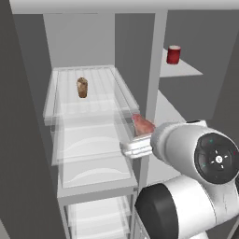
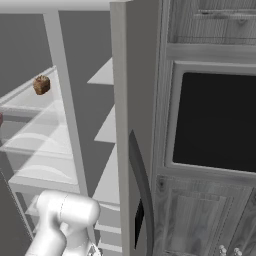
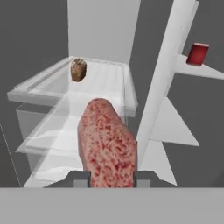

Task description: Pick up the frozen steak from the freezer, place it on any shelf in the fridge, and close the fridge and freezer doors when done.

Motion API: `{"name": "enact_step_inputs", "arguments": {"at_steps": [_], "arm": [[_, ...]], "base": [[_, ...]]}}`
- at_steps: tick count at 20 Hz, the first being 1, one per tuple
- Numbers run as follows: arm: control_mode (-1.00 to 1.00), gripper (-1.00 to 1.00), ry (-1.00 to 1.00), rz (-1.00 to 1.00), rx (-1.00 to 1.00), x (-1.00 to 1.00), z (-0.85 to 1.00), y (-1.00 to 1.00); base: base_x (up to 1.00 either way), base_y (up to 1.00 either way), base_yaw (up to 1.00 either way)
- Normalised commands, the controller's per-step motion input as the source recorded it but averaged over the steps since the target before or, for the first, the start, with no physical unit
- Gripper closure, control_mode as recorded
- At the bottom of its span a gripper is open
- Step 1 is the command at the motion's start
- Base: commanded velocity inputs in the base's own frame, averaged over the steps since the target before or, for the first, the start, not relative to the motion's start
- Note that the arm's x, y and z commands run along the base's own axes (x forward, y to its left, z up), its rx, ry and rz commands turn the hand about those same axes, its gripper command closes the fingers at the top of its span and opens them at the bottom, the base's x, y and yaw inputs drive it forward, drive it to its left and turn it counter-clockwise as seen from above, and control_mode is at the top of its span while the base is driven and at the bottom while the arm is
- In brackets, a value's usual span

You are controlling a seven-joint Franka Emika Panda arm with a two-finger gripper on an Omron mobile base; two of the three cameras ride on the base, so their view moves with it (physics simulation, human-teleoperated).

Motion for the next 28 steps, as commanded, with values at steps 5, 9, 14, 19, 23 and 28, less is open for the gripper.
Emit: {"name": "enact_step_inputs", "arguments": {"at_steps": [5,9,14,19,23,28], "arm": [[-1.00,1.00,0.00,-0.33,0.00,0.45,0.00,1.00],[-1.00,1.00,0.04,-0.28,-0.03,0.89,0.00,0.39],[-1.00,1.00,0.14,-0.19,0.00,1.00,-0.01,0.00],[-1.00,1.00,0.18,-0.08,0.00,1.00,-0.01,-0.19],[-1.00,1.00,0.15,-0.03,-0.01,1.00,-0.13,-0.04],[-1.00,1.00,0.05,-0.01,-0.03,1.00,-0.31,0.00]], "base": [[0.00,0.00,0.00],[0.00,0.00,0.00],[0.00,0.00,0.00],[0.00,0.00,0.00],[0.00,0.00,0.00],[0.00,0.00,0.00]]}}
